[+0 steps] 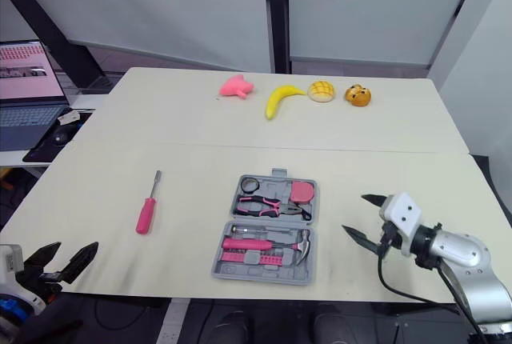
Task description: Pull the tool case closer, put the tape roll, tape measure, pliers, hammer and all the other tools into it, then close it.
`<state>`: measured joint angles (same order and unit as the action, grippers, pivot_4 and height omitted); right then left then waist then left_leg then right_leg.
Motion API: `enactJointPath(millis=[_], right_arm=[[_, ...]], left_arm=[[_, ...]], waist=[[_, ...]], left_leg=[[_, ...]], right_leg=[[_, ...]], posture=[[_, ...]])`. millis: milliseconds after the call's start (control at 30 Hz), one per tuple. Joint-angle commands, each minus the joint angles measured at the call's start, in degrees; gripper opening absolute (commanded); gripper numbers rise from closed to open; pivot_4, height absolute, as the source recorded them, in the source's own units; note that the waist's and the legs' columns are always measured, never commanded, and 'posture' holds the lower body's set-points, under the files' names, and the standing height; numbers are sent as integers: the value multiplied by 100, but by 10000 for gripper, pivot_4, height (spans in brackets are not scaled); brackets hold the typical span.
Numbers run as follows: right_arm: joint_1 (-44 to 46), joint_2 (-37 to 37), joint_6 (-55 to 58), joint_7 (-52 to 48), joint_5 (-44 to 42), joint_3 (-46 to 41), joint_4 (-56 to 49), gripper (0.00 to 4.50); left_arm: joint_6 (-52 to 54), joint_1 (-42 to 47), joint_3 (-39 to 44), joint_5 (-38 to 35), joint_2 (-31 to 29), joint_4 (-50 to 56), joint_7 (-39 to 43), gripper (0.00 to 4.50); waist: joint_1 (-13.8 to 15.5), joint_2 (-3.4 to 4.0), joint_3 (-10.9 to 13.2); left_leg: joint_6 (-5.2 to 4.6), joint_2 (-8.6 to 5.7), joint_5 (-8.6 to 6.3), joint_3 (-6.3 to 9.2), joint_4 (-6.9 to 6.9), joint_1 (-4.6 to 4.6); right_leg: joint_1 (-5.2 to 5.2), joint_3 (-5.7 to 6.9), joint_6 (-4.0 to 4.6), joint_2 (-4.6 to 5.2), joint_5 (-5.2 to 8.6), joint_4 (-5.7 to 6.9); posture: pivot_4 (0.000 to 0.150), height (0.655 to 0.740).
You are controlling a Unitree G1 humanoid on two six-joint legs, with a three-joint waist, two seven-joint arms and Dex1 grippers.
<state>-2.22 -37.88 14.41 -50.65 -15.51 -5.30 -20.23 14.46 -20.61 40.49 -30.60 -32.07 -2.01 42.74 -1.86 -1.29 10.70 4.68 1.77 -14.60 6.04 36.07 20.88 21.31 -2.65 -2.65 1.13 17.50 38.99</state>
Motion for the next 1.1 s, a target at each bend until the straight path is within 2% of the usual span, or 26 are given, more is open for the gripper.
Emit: enactJointPath(millis=[33, 433, 900, 1100], right_arm=[[194, -135, 184, -103, -193, 47, -170, 44794], [242, -414, -181, -294, -80, 11, 533, 44794], [-57, -375, -722, -44, 207, 4, 745, 44794], [209, -393, -744, -139, 193, 147, 684, 44794]], left_arm=[[-3, -32, 47, -107, 15, 237, -69, 45000], [-125, -47, -145, 19, -383, 345, 447, 45000], [-89, 166, -323, 106, -661, 221, 701, 45000], [-76, 146, -369, 135, -701, 274, 742, 45000]], waist=[[5, 0, 0], [5, 0, 1], [4, 1, 1], [4, 1, 1]], left_leg=[[0, 0, 0, 1, -1, 1], [2, -1, -1, -2, -2, 4], [2, -1, -1, -3, -4, 4], [2, -1, -1, -2, -4, 4]], right_leg=[[0, 1, 2, 0, 1, 0], [3, 0, 2, 1, 4, -4], [4, -1, 2, 1, 4, -4], [5, -1, 2, 1, 4, -4]], posture=[[1500, 7400], [1500, 7400], [1500, 7400], [1500, 7400]])
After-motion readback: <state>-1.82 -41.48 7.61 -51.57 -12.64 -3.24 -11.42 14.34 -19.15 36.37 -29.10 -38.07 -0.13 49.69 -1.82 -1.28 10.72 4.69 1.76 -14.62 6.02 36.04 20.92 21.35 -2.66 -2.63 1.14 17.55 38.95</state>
